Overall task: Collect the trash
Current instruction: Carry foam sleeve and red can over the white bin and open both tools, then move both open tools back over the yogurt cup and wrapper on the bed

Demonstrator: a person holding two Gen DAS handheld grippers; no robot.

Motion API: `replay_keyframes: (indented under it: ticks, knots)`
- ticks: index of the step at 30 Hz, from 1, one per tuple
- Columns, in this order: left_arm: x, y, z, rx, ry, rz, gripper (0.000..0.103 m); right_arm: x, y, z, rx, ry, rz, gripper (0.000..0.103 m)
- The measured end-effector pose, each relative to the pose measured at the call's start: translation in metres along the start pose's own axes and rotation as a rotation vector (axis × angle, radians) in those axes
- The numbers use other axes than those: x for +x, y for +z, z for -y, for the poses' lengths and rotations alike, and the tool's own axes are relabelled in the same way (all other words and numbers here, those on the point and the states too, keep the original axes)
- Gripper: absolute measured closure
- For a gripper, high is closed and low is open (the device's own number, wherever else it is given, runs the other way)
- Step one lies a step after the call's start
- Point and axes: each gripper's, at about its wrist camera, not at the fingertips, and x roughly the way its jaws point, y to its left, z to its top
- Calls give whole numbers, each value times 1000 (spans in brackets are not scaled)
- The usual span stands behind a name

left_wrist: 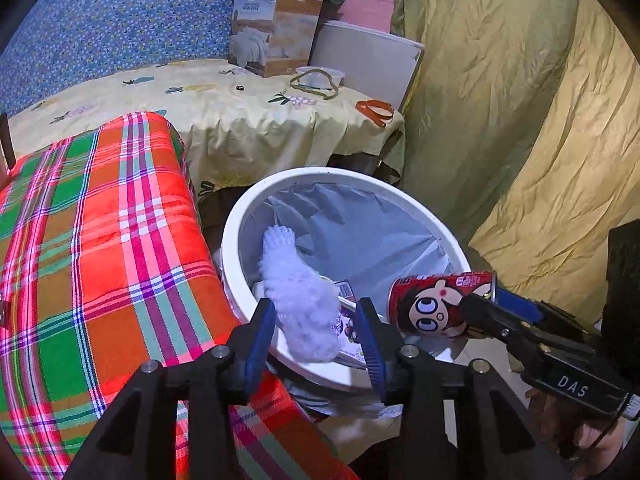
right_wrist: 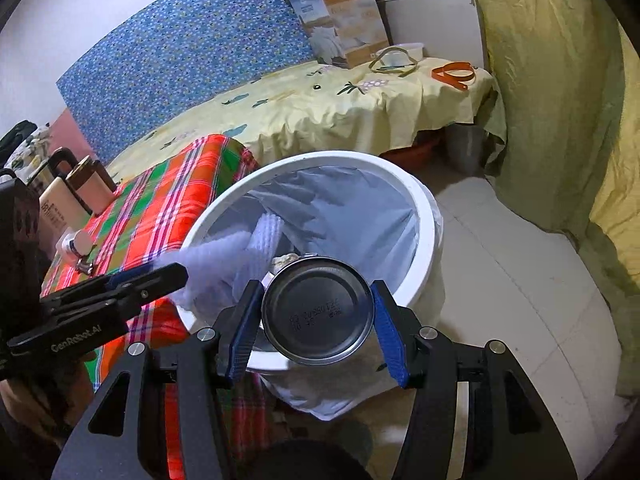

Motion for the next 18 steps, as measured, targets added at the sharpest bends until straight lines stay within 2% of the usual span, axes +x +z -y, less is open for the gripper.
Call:
replay_keyframes:
  ticks: [3,6,12,18]
  knots:
    - [-4,0,-2,-5,0,5,61,-3,1,-1,0,-6,15,45]
    - [-11,-2,-4,-12,1,18,61,-8,3,-1,-3,-12,37,39]
    - [-33,-8,-9,-15,16,47,61,-13,5,-8,-19,-12,55,39]
    - [-58,-19,-15,-28,43,78,61,-15,3,-25,-45,26,56,39]
